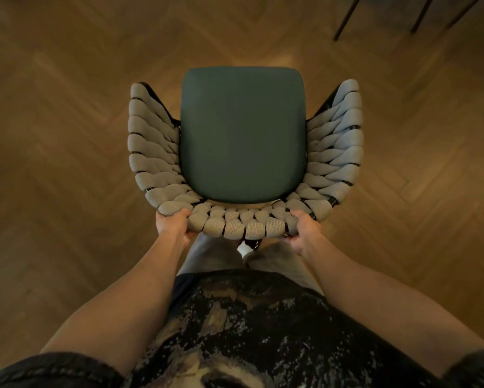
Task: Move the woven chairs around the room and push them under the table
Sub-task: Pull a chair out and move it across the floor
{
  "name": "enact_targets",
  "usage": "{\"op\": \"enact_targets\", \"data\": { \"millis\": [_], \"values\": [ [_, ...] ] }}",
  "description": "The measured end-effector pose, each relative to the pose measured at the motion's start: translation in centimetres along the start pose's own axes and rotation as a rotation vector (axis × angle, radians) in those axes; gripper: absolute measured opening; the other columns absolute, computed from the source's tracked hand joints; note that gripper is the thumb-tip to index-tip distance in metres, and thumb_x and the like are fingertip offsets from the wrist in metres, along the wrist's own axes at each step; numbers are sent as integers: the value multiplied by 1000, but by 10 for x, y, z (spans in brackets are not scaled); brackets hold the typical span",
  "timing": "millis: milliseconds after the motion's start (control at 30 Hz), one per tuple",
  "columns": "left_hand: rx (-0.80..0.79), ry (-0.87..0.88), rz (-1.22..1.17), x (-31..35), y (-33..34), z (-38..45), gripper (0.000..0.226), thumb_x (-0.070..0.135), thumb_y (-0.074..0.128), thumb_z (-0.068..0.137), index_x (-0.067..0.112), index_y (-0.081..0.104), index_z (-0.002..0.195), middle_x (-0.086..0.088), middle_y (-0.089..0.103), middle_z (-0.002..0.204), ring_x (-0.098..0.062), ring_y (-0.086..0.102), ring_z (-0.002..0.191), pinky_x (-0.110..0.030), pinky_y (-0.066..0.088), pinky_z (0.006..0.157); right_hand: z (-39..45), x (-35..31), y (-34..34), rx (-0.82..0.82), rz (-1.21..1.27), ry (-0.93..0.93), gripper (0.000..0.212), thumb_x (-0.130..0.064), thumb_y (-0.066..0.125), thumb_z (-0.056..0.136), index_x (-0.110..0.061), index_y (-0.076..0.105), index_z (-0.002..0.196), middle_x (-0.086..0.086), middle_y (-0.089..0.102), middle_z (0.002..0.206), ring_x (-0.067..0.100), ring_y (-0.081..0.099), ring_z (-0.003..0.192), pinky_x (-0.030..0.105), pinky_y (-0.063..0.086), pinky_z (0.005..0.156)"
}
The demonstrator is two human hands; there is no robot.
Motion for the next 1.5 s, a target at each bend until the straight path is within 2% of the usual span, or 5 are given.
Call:
{"op": "enact_targets", "data": {
  "millis": [167, 333, 700, 1200, 1500],
  "values": [
    [-12, 15, 7, 48, 62, 15, 58, -5, 65, 90, 26, 48, 136, -5, 62, 118, -29, 63, 103, -56, 58, 83, 9, -63, 43, -10, -12, 12, 39, -10, 70, 93, -13, 53, 128, 19, 65, 122, 40, 66, 110, 68, 55, 80],
    [-23, 37, 25, 104, 118, 37, 58, -3, 67, 89, 26, 50, 136, -5, 63, 120, -29, 64, 105, -43, 58, 57, 15, -125, 97, -17, -21, 11, 38, -11, 69, 93, -14, 55, 128, 19, 66, 121, 39, 67, 107, 67, 57, 72],
    [-43, 22, 38, 242, 252, 95, 60, -1, 68, 89, 25, 47, 139, -6, 62, 124, -30, 62, 109, -63, 55, 87, 38, -273, 234, -9, -65, -17, 42, -13, 67, 96, -13, 52, 135, 20, 66, 123, 39, 67, 110, 70, 52, 90],
    [-52, 13, 37, 388, 453, 147, 63, -4, 67, 89, 27, 47, 139, -8, 61, 126, -31, 64, 104, -54, 60, 67, 103, -480, 376, -7, -70, -27, 51, -11, 73, 91, -14, 50, 136, 19, 67, 120, 40, 69, 97, 61, 56, 49],
    [-50, -15, -32, 457, 583, 156, 65, -6, 66, 88, 29, 47, 140, -5, 60, 120, -27, 62, 92, -45, 58, 54, 134, -623, 441, 4, -108, -34, 53, -8, 74, 88, -11, 49, 135, 21, 66, 118, 41, 70, 94, 62, 56, 50]
  ]
}}
Point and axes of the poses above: each hand's wrist, its own z-axis towards the middle knuckle, its own y-axis out of the palm, x = y × z, the point moved 8 cm from there along z, towards the middle knuckle
